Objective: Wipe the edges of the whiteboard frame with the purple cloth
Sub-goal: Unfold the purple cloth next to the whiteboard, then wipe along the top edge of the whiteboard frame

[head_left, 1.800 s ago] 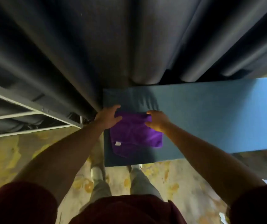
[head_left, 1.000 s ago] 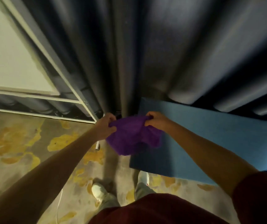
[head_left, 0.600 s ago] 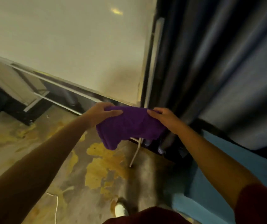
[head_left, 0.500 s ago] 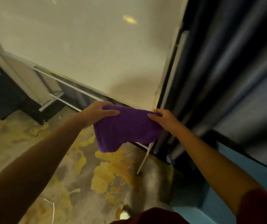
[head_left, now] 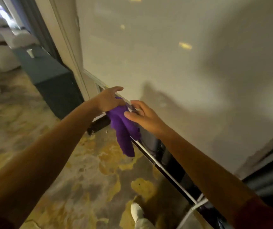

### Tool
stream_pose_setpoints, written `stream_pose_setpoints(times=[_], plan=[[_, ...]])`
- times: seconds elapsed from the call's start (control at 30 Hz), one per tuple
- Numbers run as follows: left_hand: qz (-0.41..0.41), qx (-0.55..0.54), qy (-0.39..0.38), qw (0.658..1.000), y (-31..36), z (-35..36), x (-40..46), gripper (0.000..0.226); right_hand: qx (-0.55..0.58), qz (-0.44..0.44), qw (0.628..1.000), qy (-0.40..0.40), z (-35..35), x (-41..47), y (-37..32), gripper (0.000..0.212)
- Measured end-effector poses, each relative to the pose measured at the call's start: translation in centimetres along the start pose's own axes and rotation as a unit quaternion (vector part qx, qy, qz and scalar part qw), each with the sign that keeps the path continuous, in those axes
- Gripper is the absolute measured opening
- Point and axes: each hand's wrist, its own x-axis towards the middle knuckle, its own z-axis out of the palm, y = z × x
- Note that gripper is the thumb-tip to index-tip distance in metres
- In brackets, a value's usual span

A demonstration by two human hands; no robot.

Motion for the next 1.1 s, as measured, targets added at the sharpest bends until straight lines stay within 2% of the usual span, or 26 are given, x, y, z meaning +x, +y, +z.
stream_pose_setpoints(times=[0.1,0.2,0.3,0.37,0.43,0.53,0.6,0.67,0.73,0.83,0.97,1.1], plan=[[-0.018,0.036,0.047,0.998,-0.5,-5.2,4.6,0.066,-0.018,-0.039,0.998,-0.042,2.8,6.9,-1.9,0.079],[-0.052,0.012,0.1,0.994,-2.2,-10.8,9.1,0.063,-0.091,-0.075,0.993,-0.026,5.2,15.3,-3.5,0.097],[-0.078,-0.045,0.132,0.987,-4.0,-15.8,12.7,0.058,-0.103,-0.084,0.991,-0.015,7.7,22.5,-4.3,0.096],[-0.09,-0.097,0.14,0.981,-5.4,-18.7,14.6,0.054,-0.083,-0.073,0.994,-0.024,8.8,26.7,-4.9,0.086],[-0.093,-0.146,0.151,0.973,-7.1,-22.3,17.1,0.05,-0.084,-0.065,0.994,-0.03,9.6,32.3,-5.9,0.068],[-0.064,-0.132,0.189,0.971,-9.8,-26.8,21.0,0.038,-0.12,-0.061,0.99,-0.032,10.7,40.2,-7.2,0.032],[-0.03,-0.131,0.204,0.97,-12.0,-30.1,24.0,0.024,-0.135,-0.061,0.989,-0.017,11.9,45.3,-8.2,0.024],[0.001,-0.161,0.199,0.967,-14.5,-33.1,26.7,0.008,-0.148,-0.058,0.987,-0.003,13.1,49.7,-9.3,0.026],[0.021,-0.194,0.193,0.962,-17.1,-36.3,29.4,0.005,-0.16,-0.037,0.986,0.012,14.7,54.0,-10.5,0.034],[0.041,-0.169,0.178,0.968,-20.2,-41.8,33.3,0.012,-0.211,-0.019,0.977,0.02,16.8,59.9,-13.0,0.044],[0.085,-0.183,0.215,0.956,-22.2,-48.8,38.2,0.025,-0.225,0.008,0.972,0.071,16.2,65.8,-16.4,0.059],[0.129,-0.157,0.216,0.955,-22.8,-54.1,43.6,0.032,-0.291,-0.02,0.943,0.158,13.2,71.6,-20.9,0.055]])
